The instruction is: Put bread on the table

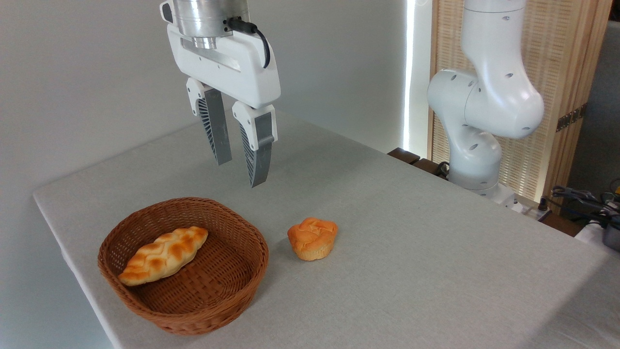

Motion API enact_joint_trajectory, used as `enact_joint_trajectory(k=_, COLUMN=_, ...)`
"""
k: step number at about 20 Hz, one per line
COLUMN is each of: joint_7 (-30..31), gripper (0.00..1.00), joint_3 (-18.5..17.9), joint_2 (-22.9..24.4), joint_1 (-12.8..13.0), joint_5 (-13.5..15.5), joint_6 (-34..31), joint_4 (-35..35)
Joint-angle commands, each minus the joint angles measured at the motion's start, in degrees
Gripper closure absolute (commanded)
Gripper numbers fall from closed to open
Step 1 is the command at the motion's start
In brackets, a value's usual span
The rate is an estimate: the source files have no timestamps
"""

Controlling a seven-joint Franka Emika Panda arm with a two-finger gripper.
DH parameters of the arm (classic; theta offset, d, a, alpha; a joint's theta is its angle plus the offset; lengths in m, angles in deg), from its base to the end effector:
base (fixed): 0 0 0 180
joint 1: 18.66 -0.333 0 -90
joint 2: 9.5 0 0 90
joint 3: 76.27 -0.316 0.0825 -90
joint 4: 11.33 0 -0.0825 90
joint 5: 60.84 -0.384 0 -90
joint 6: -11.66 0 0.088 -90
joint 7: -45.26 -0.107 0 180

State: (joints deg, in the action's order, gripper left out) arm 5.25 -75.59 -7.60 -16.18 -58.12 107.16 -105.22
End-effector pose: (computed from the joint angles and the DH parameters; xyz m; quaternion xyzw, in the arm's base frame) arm 0.5519 -0.0352 0.6194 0.9297 -0.3662 0.0365 0.0126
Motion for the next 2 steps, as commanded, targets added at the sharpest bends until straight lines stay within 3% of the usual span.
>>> enact_joint_trajectory(k=1, joint_7=-0.34, gripper=0.00, joint_3=-0.76, joint_2=-0.58, joint_1=0.86, joint_5=0.09, joint_6=-1.63, joint_4=1.43)
enact_joint_trajectory(k=2, joint_7=-0.34, gripper=0.00, joint_3=-0.59, joint_2=-0.58, joint_1=0.86, joint_5=0.18, joint_6=-1.63, joint_4=1.43)
